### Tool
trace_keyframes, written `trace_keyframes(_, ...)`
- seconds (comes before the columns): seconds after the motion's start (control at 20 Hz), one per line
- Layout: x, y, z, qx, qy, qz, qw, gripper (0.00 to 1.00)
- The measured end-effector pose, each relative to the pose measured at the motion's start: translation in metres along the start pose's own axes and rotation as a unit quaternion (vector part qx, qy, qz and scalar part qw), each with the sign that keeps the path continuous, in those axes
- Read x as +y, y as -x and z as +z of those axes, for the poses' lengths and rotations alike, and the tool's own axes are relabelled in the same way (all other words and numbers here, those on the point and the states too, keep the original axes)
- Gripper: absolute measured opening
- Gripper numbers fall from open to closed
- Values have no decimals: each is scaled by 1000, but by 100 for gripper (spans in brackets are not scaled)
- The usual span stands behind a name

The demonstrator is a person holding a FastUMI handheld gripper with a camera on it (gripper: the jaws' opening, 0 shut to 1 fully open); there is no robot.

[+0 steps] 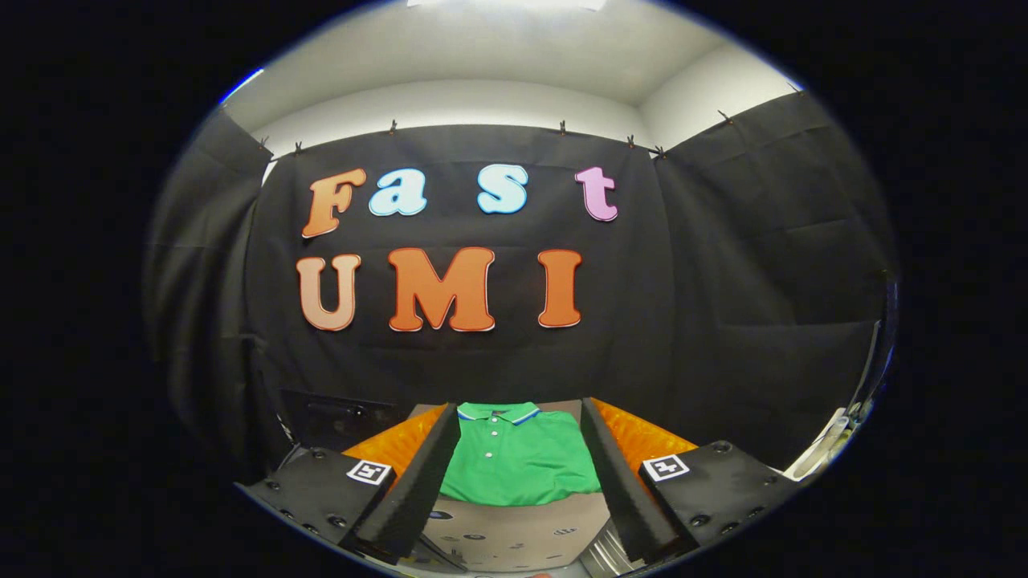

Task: Put the clothes into the washing machine and then close the washing machine lid.

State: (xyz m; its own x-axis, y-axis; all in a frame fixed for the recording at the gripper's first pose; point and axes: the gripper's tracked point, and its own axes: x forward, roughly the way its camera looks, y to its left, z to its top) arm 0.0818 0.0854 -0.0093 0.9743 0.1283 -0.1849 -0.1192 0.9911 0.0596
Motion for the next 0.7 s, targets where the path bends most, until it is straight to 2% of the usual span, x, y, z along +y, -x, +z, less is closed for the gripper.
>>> trace_keyframes(0.2, 28, -64, 3, 63, -9, 24, 998, 98)
trace_keyframes(0.4, 51, -140, -1, 135, -7, 55, 989, 98)
trace_keyframes(0.55, 58, -186, -28, 215, -2, 50, 975, 98)
trace_keyframes(0.7, 64, -220, -69, 290, -19, 46, 956, 98)
